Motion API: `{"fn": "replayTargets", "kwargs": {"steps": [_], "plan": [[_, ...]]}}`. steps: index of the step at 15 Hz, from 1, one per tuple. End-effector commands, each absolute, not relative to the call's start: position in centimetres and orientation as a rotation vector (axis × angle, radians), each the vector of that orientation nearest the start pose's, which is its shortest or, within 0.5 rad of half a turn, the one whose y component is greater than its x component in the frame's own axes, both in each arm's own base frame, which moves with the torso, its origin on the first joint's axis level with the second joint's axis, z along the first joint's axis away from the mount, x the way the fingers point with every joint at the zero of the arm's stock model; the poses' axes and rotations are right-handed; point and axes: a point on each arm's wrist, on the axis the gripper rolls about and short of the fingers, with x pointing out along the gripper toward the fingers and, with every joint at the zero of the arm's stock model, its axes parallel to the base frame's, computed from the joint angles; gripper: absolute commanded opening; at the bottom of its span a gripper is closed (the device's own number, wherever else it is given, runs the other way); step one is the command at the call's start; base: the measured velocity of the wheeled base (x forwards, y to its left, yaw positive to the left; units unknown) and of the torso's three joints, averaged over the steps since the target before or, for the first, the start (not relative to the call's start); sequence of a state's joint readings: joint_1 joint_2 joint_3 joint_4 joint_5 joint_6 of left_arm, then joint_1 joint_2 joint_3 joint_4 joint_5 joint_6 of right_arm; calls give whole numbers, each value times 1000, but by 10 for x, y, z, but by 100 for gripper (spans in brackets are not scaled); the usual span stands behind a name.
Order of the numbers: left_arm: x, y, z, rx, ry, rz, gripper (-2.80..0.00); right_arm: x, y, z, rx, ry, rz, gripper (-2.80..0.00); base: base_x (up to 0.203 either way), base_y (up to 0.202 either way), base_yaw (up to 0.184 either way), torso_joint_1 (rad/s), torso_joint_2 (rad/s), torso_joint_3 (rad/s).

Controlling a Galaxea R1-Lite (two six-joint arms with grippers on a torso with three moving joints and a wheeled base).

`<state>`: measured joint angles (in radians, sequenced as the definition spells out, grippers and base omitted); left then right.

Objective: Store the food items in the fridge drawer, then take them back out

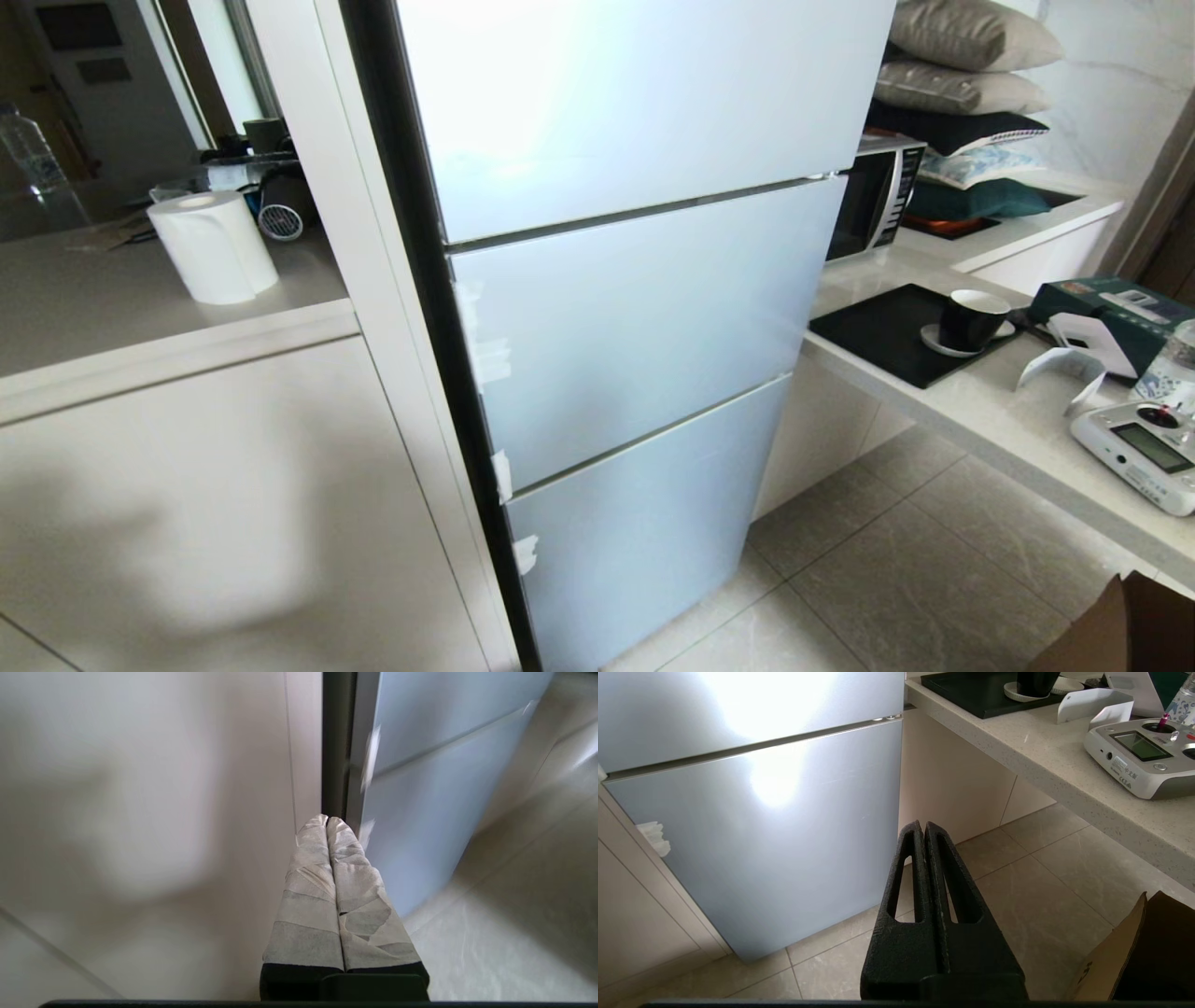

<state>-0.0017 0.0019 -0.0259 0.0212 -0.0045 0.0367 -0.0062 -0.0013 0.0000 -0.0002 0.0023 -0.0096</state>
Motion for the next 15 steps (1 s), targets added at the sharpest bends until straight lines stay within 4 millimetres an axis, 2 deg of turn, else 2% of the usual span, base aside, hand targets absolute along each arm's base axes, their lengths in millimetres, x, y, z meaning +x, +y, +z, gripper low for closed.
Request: {"fn": "replayTargets", "kwargs": {"steps": [1, 4, 6, 9, 15], "plan": [[-32, -1, 116, 25, -84, -32, -280, -23, 0, 76, -11, 0, -3, -280, 0, 0, 0, 0, 0, 0], [-15, -1, 153, -76, 10, -63, -280, -23, 0, 76, -9, -2, -3, -280, 0, 0, 0, 0, 0, 0], [14, -2, 177, -244, 138, -89, -280, -23, 0, 76, -9, -1, -3, -280, 0, 0, 0, 0, 0, 0], [79, -7, 197, -529, 276, -81, -280, -23, 0, 76, -9, -1, -3, -280, 0, 0, 0, 0, 0, 0], [213, -21, 199, -972, 356, -82, -280, -23, 0, 76, -11, -2, -3, -280, 0, 0, 0, 0, 0, 0]]}}
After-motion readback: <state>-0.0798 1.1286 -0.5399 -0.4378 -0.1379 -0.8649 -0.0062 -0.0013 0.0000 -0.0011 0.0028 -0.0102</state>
